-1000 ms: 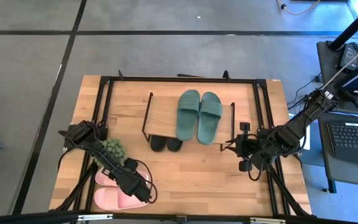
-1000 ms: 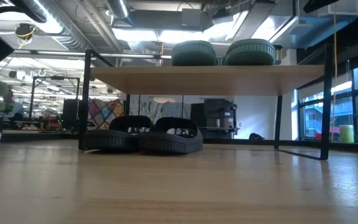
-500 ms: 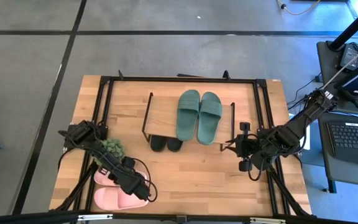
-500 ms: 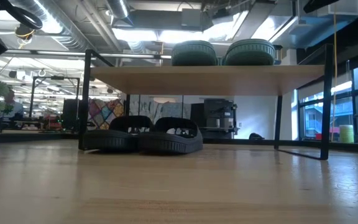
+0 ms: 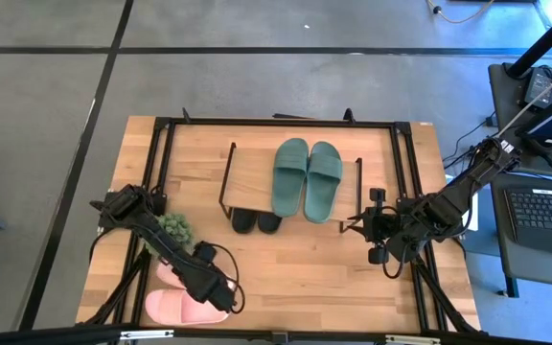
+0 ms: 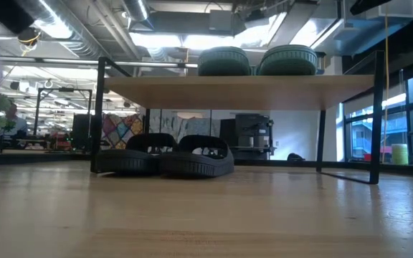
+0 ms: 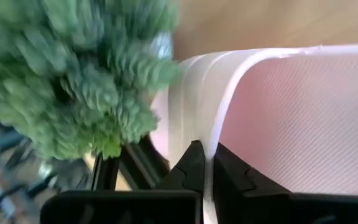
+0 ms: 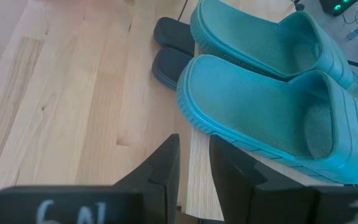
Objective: Pick and place slides into the shelf
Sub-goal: Put the right pink slipper under the shelf
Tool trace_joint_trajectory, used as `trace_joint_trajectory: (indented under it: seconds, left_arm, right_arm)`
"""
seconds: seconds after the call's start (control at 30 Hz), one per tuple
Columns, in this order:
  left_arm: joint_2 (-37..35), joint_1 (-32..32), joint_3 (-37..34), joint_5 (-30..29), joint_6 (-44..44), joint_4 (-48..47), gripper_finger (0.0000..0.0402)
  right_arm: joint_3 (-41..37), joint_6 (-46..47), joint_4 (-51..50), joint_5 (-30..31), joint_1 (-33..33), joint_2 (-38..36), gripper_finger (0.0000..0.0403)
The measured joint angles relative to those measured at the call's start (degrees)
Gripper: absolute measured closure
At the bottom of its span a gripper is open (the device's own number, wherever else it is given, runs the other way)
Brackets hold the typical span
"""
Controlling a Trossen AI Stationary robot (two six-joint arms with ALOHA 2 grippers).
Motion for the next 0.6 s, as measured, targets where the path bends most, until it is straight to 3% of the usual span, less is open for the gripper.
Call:
trace_joint_trajectory:
  seconds: [0.3, 0.47, 0.6]
  left_arm:
    - [-0.1, 2.3, 12.0, -16.2, 11.2, 0.1, 0.0399]
    - [-0.1, 5.1, 16.9, -27.1, 28.0, 5.1, 0.04]
    - [-0.1, 7.8, 17.6, -30.9, 47.8, 18.4, 0.04]
  right_arm:
    - [0.0, 0.0, 0.0, 0.0, 0.0, 0.0, 0.0314]
    - [0.0, 0.0, 0.0, 0.0, 0.0, 0.0, 0.0314]
    - [0.0, 0.0, 0.0, 0.0, 0.0, 0.0, 0.0314]
